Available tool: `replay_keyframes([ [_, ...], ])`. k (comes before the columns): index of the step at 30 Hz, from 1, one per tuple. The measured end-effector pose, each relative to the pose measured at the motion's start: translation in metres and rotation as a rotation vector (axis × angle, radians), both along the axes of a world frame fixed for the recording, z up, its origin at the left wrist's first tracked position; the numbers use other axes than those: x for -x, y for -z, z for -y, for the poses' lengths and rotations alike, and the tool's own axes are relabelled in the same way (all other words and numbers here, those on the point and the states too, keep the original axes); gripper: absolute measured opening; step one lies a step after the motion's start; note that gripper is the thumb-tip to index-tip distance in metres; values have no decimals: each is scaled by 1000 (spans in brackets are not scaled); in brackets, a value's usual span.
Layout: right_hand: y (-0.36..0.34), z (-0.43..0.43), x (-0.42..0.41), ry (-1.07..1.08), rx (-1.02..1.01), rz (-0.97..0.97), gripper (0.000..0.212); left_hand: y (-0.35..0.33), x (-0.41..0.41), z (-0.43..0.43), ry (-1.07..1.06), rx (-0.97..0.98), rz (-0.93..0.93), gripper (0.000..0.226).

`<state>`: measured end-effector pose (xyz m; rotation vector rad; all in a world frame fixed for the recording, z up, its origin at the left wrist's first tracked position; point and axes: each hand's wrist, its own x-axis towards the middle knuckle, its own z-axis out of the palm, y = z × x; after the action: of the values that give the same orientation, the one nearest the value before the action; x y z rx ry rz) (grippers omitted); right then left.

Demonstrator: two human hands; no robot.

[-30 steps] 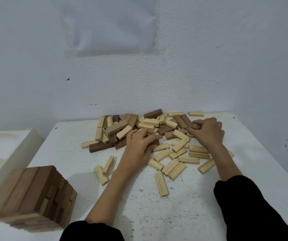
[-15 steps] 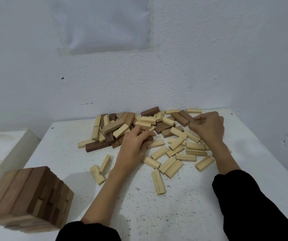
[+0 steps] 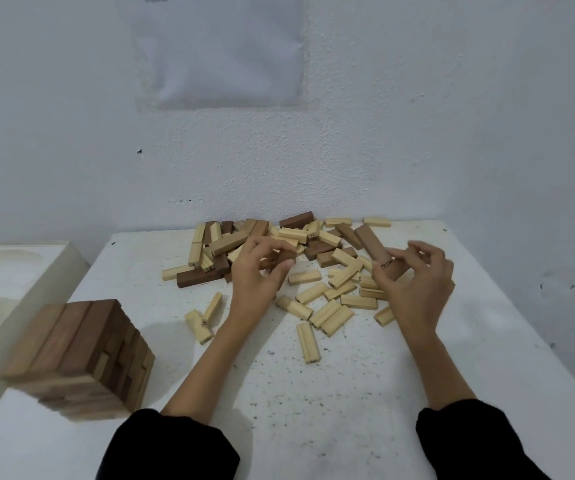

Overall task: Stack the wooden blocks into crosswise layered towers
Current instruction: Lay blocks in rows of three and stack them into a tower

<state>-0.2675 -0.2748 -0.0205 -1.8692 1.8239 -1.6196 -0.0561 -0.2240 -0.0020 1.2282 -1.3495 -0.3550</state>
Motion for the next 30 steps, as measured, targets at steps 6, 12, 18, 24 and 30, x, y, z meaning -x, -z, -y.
replay_keyframes([
  [6,2,-70,-15,-62,-90,-2,32,1,10,-48,25,-118,-111,25],
  [12,5,-133,-28,-183,-92,-66,31,5,6,-113,27,-301,-121,24],
  [18,9,-196,-29,-258,-115,-117,29,11,-1,-178,78,-436,-47,16],
  [24,12,-237,-20,-222,-157,-174,27,19,-6,-210,56,-364,232,12],
  [30,14,-244,-19,-217,-255,-292,30,11,-10,-217,144,-450,191,33],
])
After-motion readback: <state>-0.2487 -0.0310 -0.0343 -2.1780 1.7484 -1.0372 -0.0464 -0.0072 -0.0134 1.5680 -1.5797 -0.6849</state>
